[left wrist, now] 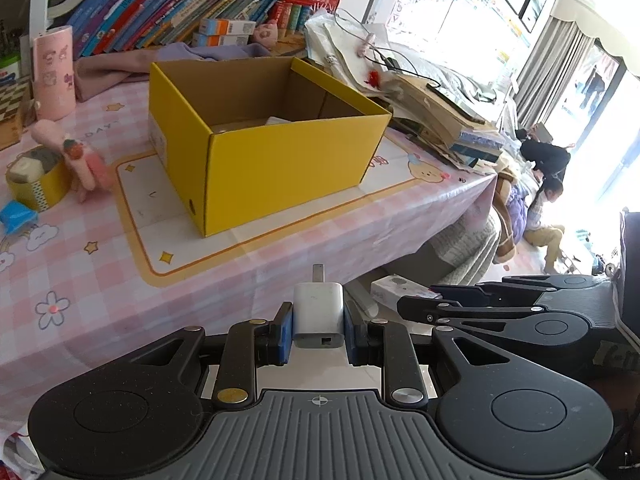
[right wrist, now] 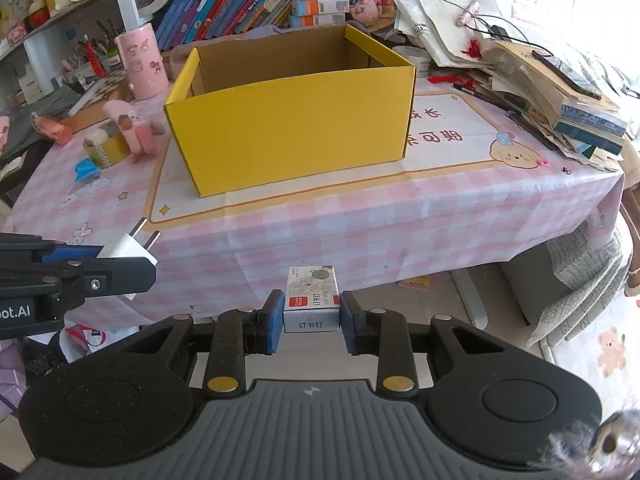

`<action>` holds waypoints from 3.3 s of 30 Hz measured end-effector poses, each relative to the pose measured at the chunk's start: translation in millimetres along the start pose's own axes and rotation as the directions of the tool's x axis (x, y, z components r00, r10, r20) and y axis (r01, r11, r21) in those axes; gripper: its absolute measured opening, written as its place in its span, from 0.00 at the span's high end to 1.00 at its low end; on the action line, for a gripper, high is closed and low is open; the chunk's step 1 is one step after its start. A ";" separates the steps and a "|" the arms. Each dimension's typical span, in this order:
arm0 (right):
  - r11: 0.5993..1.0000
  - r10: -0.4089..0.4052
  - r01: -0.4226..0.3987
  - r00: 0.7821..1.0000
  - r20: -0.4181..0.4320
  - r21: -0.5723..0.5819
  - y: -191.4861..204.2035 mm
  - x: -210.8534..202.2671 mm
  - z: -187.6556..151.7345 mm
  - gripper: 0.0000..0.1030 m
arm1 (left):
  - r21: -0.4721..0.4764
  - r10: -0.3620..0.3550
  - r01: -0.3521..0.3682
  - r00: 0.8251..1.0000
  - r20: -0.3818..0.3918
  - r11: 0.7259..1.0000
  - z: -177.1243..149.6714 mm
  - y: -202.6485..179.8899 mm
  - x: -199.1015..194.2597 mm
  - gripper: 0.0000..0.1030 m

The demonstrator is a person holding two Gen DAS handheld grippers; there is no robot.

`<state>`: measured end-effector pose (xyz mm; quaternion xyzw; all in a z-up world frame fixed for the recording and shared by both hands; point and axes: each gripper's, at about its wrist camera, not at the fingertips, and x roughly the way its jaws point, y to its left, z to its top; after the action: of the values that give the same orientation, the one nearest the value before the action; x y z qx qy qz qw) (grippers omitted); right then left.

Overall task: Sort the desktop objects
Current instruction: 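Lift and carry the charger cube and small box toward the yellow box with both grippers, then lower the charger cube and small box into the yellow box and open both grippers, then withdraw both grippers up out of the yellow box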

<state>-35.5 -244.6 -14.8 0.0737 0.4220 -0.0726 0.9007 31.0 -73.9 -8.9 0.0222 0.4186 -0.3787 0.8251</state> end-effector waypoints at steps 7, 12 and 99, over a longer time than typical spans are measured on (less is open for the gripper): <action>1.000 0.016 -0.016 1.000 -0.009 -0.027 -10.9 9.4 10.4 0.74 | 0.006 0.010 -0.010 1.000 0.006 1.000 10.7 -9.8 12.1 0.77; 0.998 0.028 -0.028 1.000 0.000 -0.056 -19.8 16.1 22.2 0.74 | 0.002 0.022 -0.022 0.999 0.026 1.000 23.0 -16.3 19.5 0.77; 0.801 0.305 -0.245 0.952 0.019 -0.546 -40.8 111.4 226.9 0.50 | 0.026 0.396 -0.409 0.897 0.197 0.912 160.7 -6.0 79.5 0.48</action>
<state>197.2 -336.2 40.1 -0.1250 0.3618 0.1762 0.9069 164.2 -183.2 40.7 0.1001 0.3127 -0.2141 0.9200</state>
